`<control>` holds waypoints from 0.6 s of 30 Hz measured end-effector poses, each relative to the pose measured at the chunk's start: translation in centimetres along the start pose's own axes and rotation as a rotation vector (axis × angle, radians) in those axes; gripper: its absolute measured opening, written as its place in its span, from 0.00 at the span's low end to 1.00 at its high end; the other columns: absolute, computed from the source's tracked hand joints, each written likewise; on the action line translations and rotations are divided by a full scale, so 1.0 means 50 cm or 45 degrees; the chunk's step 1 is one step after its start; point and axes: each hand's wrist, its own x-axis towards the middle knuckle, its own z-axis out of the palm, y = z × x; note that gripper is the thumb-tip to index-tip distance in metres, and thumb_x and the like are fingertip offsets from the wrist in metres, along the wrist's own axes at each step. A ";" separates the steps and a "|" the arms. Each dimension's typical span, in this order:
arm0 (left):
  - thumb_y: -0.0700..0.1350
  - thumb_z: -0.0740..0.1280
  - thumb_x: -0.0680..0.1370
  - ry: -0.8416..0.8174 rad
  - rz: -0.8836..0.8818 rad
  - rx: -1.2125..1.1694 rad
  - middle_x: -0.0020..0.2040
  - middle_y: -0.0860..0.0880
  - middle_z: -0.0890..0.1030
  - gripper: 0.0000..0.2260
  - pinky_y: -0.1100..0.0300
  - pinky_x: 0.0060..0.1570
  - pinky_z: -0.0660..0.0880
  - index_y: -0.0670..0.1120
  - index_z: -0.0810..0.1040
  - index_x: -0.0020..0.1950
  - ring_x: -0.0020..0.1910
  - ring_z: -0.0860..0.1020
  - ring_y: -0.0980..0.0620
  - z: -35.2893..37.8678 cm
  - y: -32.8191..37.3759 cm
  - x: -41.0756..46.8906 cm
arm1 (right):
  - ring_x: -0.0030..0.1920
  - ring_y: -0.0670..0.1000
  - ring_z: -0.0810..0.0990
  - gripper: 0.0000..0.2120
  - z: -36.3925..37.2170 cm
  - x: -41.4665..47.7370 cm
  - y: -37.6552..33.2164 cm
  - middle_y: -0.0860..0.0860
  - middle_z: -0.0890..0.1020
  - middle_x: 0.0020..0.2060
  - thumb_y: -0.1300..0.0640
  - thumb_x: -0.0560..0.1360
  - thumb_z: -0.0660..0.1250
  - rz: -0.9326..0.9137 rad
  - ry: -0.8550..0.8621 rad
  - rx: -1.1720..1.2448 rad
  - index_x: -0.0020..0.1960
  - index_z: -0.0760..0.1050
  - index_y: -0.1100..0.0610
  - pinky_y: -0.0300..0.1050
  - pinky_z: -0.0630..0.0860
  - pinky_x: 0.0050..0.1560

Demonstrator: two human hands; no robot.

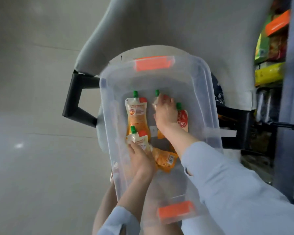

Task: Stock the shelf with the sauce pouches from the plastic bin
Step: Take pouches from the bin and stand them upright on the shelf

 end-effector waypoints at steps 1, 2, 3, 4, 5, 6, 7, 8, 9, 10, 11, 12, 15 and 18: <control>0.46 0.60 0.80 0.003 -0.003 0.013 0.79 0.45 0.48 0.34 0.44 0.69 0.66 0.44 0.41 0.79 0.74 0.61 0.40 0.011 0.001 -0.003 | 0.56 0.60 0.79 0.25 0.006 -0.008 0.001 0.59 0.79 0.59 0.57 0.77 0.69 -0.038 0.020 0.120 0.71 0.67 0.61 0.51 0.77 0.55; 0.45 0.60 0.80 0.015 -0.002 0.030 0.80 0.44 0.45 0.35 0.45 0.70 0.64 0.43 0.40 0.78 0.75 0.59 0.40 0.020 0.003 -0.007 | 0.56 0.60 0.80 0.24 0.004 -0.018 0.004 0.59 0.78 0.59 0.61 0.78 0.67 -0.092 -0.008 0.299 0.71 0.66 0.60 0.52 0.78 0.54; 0.44 0.60 0.80 0.035 -0.009 0.049 0.79 0.43 0.45 0.35 0.47 0.71 0.63 0.42 0.39 0.78 0.76 0.58 0.40 0.026 0.006 -0.010 | 0.56 0.61 0.80 0.24 -0.007 -0.027 0.007 0.59 0.78 0.59 0.62 0.77 0.67 -0.129 -0.053 0.483 0.71 0.65 0.59 0.54 0.79 0.54; 0.43 0.60 0.80 0.059 -0.023 0.060 0.79 0.42 0.46 0.35 0.47 0.72 0.63 0.42 0.39 0.78 0.76 0.57 0.40 0.031 0.007 -0.011 | 0.55 0.60 0.81 0.23 -0.024 -0.038 0.011 0.58 0.80 0.58 0.61 0.77 0.68 -0.122 -0.077 0.639 0.69 0.66 0.58 0.55 0.80 0.53; 0.43 0.60 0.80 0.085 -0.037 0.067 0.79 0.42 0.47 0.35 0.47 0.72 0.62 0.43 0.39 0.78 0.76 0.58 0.40 0.033 0.007 -0.011 | 0.53 0.59 0.83 0.20 -0.041 -0.047 0.015 0.57 0.82 0.56 0.59 0.77 0.68 -0.091 -0.062 0.790 0.67 0.68 0.57 0.55 0.80 0.52; 0.43 0.60 0.80 0.114 -0.041 0.069 0.79 0.42 0.49 0.35 0.47 0.72 0.62 0.43 0.40 0.78 0.75 0.58 0.40 0.036 0.007 -0.011 | 0.51 0.56 0.83 0.16 -0.063 -0.059 0.019 0.55 0.83 0.53 0.58 0.78 0.67 -0.044 -0.049 0.919 0.65 0.71 0.57 0.53 0.80 0.52; 0.43 0.60 0.80 0.128 -0.036 0.083 0.78 0.42 0.51 0.34 0.47 0.72 0.62 0.44 0.40 0.78 0.75 0.59 0.40 0.038 0.004 -0.009 | 0.49 0.49 0.83 0.14 -0.079 -0.070 0.026 0.52 0.83 0.52 0.58 0.79 0.66 0.004 -0.032 1.034 0.64 0.73 0.56 0.49 0.79 0.53; 0.42 0.59 0.80 0.126 -0.016 0.111 0.78 0.42 0.52 0.34 0.46 0.71 0.63 0.45 0.41 0.79 0.74 0.60 0.40 0.040 0.004 -0.008 | 0.47 0.43 0.80 0.14 -0.095 -0.083 0.035 0.49 0.82 0.51 0.58 0.79 0.65 0.058 -0.029 1.143 0.64 0.73 0.56 0.44 0.77 0.54; 0.41 0.59 0.80 0.115 0.021 0.146 0.77 0.42 0.54 0.33 0.46 0.70 0.64 0.46 0.42 0.79 0.73 0.62 0.39 0.041 0.004 -0.008 | 0.47 0.40 0.77 0.15 -0.110 -0.099 0.046 0.46 0.81 0.51 0.59 0.80 0.63 0.121 -0.024 1.251 0.66 0.73 0.55 0.41 0.76 0.55; 0.41 0.59 0.79 0.105 0.078 0.179 0.76 0.42 0.57 0.34 0.46 0.70 0.64 0.46 0.42 0.79 0.72 0.63 0.40 0.041 0.006 -0.007 | 0.49 0.40 0.76 0.16 -0.123 -0.115 0.058 0.45 0.79 0.52 0.60 0.80 0.62 0.191 -0.023 1.356 0.68 0.72 0.53 0.40 0.75 0.57; 0.41 0.59 0.79 0.089 0.150 0.205 0.75 0.42 0.59 0.34 0.47 0.69 0.64 0.47 0.43 0.79 0.71 0.64 0.40 0.040 0.007 -0.004 | 0.52 0.42 0.77 0.18 -0.129 -0.131 0.070 0.46 0.79 0.54 0.60 0.80 0.59 0.259 -0.027 1.454 0.69 0.71 0.52 0.42 0.77 0.58; 0.40 0.60 0.79 0.065 0.223 0.232 0.75 0.43 0.59 0.34 0.48 0.69 0.64 0.47 0.44 0.79 0.71 0.64 0.41 0.038 0.010 -0.001 | 0.53 0.44 0.79 0.18 -0.129 -0.146 0.083 0.47 0.79 0.55 0.60 0.80 0.57 0.337 -0.064 1.550 0.68 0.71 0.51 0.43 0.79 0.55; 0.41 0.61 0.79 -0.003 0.397 0.379 0.79 0.46 0.51 0.35 0.50 0.74 0.58 0.47 0.43 0.80 0.76 0.55 0.44 0.045 0.000 0.026 | 0.50 0.51 0.82 0.14 -0.123 -0.186 0.117 0.52 0.82 0.51 0.56 0.80 0.55 0.580 -0.225 1.834 0.60 0.75 0.48 0.49 0.82 0.50; 0.44 0.62 0.80 -0.005 0.545 0.670 0.77 0.54 0.30 0.41 0.43 0.76 0.45 0.50 0.31 0.77 0.77 0.35 0.48 0.069 -0.031 0.048 | 0.47 0.52 0.83 0.12 -0.125 -0.221 0.137 0.53 0.84 0.43 0.59 0.81 0.56 0.762 -0.364 2.152 0.52 0.79 0.51 0.50 0.80 0.49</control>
